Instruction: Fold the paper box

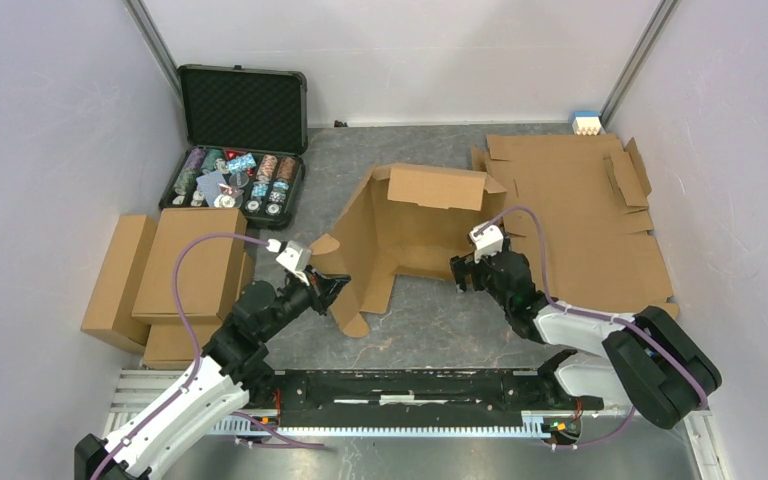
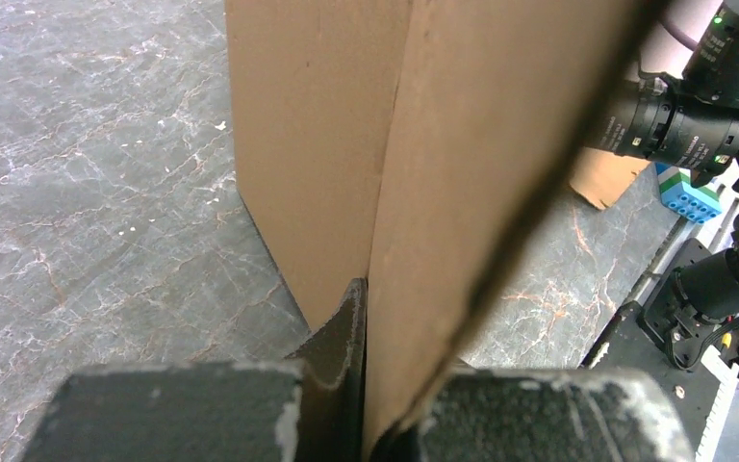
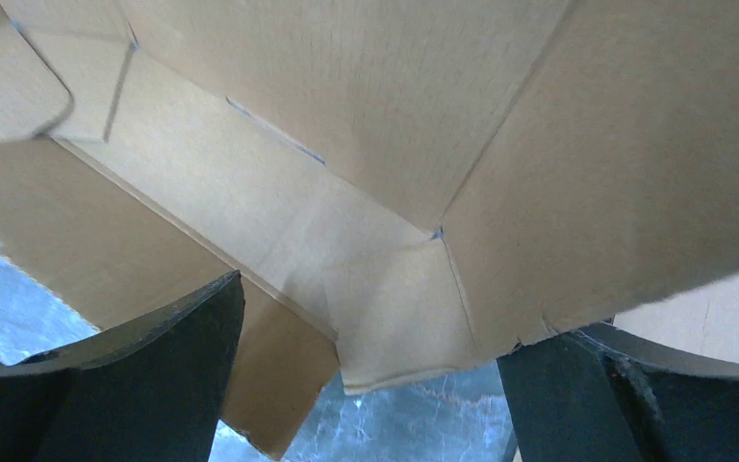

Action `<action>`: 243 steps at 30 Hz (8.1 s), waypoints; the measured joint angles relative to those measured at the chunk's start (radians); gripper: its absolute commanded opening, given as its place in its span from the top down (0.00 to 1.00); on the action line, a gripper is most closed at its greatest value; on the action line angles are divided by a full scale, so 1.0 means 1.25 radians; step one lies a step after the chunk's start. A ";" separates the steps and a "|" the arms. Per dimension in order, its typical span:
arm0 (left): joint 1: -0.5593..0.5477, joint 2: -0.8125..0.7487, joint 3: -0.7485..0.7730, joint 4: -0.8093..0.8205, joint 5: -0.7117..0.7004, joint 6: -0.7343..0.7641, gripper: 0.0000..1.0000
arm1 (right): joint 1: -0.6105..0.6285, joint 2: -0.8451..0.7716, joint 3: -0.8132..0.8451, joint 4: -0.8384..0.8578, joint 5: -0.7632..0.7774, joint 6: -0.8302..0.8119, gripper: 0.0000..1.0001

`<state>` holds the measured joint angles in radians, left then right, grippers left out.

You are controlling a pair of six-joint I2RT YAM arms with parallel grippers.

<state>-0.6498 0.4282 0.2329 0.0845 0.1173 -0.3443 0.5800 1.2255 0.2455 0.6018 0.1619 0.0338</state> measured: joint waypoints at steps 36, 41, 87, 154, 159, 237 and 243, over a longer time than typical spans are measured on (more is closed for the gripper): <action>-0.002 0.062 0.072 -0.031 0.117 -0.052 0.92 | 0.031 -0.056 -0.037 -0.102 0.066 0.056 0.05; -0.026 0.073 0.072 -0.017 0.138 -0.051 0.92 | -0.019 -0.031 -0.038 -0.095 0.038 0.094 0.19; -0.160 0.131 0.143 -0.117 -0.063 0.040 0.92 | -0.065 -0.197 -0.091 -0.098 -0.110 0.103 0.15; -0.250 0.104 -0.023 0.136 -0.064 0.255 0.82 | -0.095 -0.179 -0.065 -0.114 0.004 0.116 0.02; -0.250 0.159 0.001 0.125 -0.049 0.255 0.81 | -0.108 -0.169 -0.065 -0.121 0.004 0.116 0.02; -0.249 0.309 0.056 0.180 -0.007 0.243 0.76 | -0.167 0.018 -0.024 0.060 -0.175 0.132 0.27; -0.249 0.334 0.068 0.191 -0.002 0.243 0.76 | -0.166 0.070 -0.023 0.122 -0.127 0.172 0.29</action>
<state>-0.9615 0.8452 0.3176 0.3229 0.1143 -0.0410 0.3721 1.3132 0.2169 0.7547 0.0032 0.2481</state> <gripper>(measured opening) 0.234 0.722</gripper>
